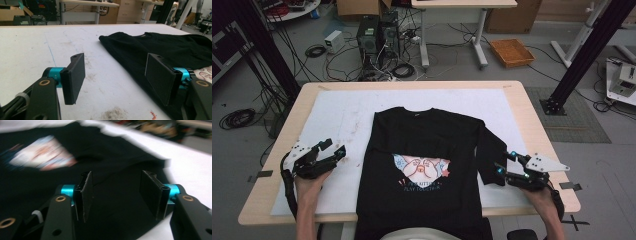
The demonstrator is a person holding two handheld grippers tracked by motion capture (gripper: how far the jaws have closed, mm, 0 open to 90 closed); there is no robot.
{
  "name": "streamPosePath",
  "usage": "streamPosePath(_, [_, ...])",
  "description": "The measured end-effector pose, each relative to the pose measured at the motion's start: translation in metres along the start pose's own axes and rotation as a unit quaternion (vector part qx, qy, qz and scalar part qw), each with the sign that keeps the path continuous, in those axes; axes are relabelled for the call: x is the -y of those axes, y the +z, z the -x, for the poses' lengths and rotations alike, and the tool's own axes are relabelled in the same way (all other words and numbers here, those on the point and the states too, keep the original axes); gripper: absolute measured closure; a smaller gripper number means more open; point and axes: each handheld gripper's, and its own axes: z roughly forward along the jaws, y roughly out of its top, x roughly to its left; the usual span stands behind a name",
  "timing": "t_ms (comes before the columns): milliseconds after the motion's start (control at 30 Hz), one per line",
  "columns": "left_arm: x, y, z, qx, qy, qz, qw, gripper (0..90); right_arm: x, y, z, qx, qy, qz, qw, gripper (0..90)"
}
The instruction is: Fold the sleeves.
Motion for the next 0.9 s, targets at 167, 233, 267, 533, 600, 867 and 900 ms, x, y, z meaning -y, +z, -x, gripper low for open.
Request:
streamPosePath(167, [0.000,0.000,0.001,-0.003,0.003,0.000,1.0000,32.5,0.001,-0.005,-0.015,-0.053,-0.060,-0.056,0.9952,53.9])
streamPosePath(233, [0.000,0.000,0.001,-0.004,0.001,-0.001,1.0000,32.5,0.002,-0.004,-0.017,-0.065,-0.065,-0.071,0.9932,54.7])
streamPosePath(267, [0.000,0.000,0.001,-0.004,0.001,0.000,1.0000,32.5,0.003,-0.003,-0.017,-0.070,-0.065,-0.076,0.9925,54.7])
streamPosePath(533, [0.000,0.000,0.001,-0.005,0.001,0.000,1.0000,32.5,0.002,0.011,-0.014,-0.077,-0.047,-0.133,0.9870,54.1])
streamPosePath(600, [0.000,0.000,0.001,-0.006,0.001,0.001,1.0000,32.5,0.001,0.017,-0.013,-0.082,-0.048,-0.160,0.9826,53.8])
streamPosePath(867, [0.000,0.000,0.001,-0.006,0.001,0.000,1.0000,32.5,0.001,0.018,-0.008,-0.051,-0.022,-0.155,0.9863,83.6])
streamPosePath(900, [0.000,0.000,0.001,-0.006,0.001,0.000,1.0000,32.5,0.001,0.018,-0.008,-0.051,-0.022,-0.155,0.9863,83.6])
